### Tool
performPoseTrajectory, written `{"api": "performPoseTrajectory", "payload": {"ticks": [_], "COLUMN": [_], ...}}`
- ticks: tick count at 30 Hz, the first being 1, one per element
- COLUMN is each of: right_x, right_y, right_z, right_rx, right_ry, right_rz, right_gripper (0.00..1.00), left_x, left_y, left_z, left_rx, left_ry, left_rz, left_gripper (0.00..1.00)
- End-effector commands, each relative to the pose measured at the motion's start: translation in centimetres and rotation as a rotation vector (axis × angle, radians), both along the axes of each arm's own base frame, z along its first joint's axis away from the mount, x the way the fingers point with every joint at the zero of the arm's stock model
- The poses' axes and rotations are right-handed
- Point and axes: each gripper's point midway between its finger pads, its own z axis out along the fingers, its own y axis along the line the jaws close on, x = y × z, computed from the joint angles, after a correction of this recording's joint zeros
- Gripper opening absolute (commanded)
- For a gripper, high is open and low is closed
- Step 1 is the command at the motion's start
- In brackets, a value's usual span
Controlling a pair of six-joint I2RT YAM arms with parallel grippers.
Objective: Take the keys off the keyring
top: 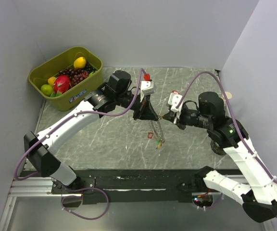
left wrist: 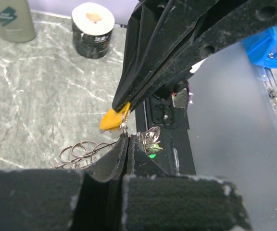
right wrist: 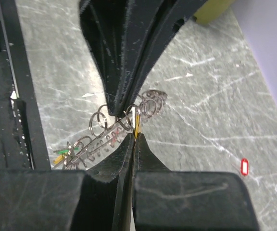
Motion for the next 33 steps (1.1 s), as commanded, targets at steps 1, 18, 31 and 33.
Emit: {"api": "performPoseTrajectory", "payload": {"ticks": [1, 18, 31, 33], "right_x": [1.1, 1.0, 3.9, 3.8], "right_y": [1.4, 2.8, 3.9, 4.3], "right_z": [3.8, 3.2, 3.0, 2.1], "right_rx": [0.079, 0.054, 0.074, 0.043], "right_ry": [-0.075, -0.061, -0.024, -0.024], "right_rz": [-0.007, 0.014, -0.100, -0.087], "right_gripper": [0.00, 0.00, 0.00, 0.00], "left_x": [0.2, 3.0, 2.3, 2.3], "left_y": [-1.1, -2.4, -2.6, -2.7], "left_z": [0.5, -0.8, -0.9, -0.9], "left_rx": [-0.019, 0.036, 0.044, 0.043], "left_ry": [-0.031, -0.048, -0.061, -0.061], "left_rz": [0.003, 0.153, 0.137, 0.135], "left_gripper": [0.01, 0.01, 0.01, 0.01]}}
